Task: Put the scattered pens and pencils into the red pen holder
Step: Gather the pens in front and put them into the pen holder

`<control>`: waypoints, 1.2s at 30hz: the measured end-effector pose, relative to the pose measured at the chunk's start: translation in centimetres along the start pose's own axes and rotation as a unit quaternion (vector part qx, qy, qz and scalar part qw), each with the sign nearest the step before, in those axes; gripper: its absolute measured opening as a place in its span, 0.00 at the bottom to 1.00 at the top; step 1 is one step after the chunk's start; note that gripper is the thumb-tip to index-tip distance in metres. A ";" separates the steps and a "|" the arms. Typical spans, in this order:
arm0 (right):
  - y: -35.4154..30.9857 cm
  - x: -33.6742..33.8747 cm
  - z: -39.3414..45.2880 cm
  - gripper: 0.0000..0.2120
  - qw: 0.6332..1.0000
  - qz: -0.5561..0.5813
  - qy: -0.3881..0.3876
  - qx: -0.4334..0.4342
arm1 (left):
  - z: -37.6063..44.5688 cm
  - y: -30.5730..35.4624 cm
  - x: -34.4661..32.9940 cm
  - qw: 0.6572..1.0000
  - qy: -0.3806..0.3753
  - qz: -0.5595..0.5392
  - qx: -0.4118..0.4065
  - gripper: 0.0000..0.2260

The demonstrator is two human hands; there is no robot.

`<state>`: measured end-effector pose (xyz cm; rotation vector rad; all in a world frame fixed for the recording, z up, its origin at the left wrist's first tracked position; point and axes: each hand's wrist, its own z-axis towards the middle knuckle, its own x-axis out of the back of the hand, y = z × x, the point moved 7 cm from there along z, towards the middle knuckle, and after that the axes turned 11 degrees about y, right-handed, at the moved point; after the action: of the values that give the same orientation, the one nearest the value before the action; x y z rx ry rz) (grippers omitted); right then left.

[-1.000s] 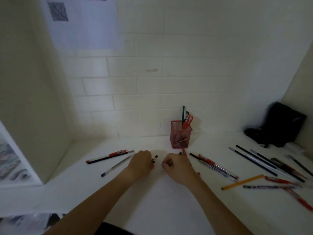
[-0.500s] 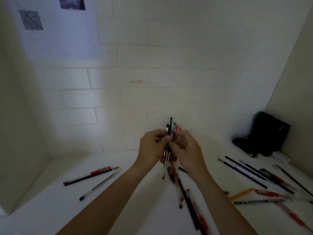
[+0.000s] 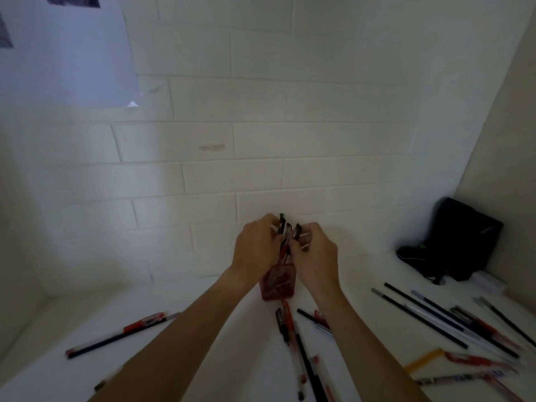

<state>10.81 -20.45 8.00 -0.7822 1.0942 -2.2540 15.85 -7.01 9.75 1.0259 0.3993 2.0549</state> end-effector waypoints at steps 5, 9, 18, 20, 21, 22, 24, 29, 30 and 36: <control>1.9 -0.7 -0.7 0.11 0.997 -0.064 0.026 0.021 | -0.4 -2.0 -2.0 0.997 -0.070 0.016 0.038 0.11; 2.7 -1.3 -0.3 0.14 0.999 -0.042 0.019 0.001 | -0.3 -2.5 -2.3 0.998 -0.040 0.023 0.033 0.11; 2.8 -1.7 -1.7 0.11 0.999 -0.040 0.008 -0.015 | -2.7 -1.4 0.0 0.998 0.009 0.044 -0.032 0.13; 2.4 -0.6 -3.3 0.11 0.998 -0.059 0.024 0.002 | -5.2 -1.2 2.0 0.991 0.038 0.086 -0.095 0.18; 2.0 -0.1 -4.3 0.09 0.997 -0.069 0.032 0.015 | -6.8 -1.5 2.9 0.987 0.036 0.107 -0.115 0.19; 1.5 0.3 -5.5 0.07 0.996 -0.078 0.035 0.029 | -8.4 -2.2 3.7 0.984 0.024 0.132 -0.120 0.20; 0.4 0.4 -7.8 0.05 0.994 -0.094 0.019 0.051 | -11.1 -5.0 5.7 0.977 0.002 0.192 -0.096 0.22; -0.9 -1.6 -12.0 0.04 0.991 -0.067 -0.068 0.095 | -14.5 -13.8 11.1 0.918 -0.057 0.393 0.015 0.20; -0.9 -2.1 -12.6 0.04 0.989 -0.062 -0.083 0.101 | -14.9 -14.7 12.1 0.909 -0.062 0.410 0.039 0.18; -0.8 -3.1 -15.6 0.06 0.982 -0.092 -0.118 0.117 | -16.1 -16.2 14.2 0.907 -0.106 0.397 0.087 0.15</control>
<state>2.15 -9.79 -0.13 -1.0531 0.6560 -2.3127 6.51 15.25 -2.05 1.7072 0.0339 2.5959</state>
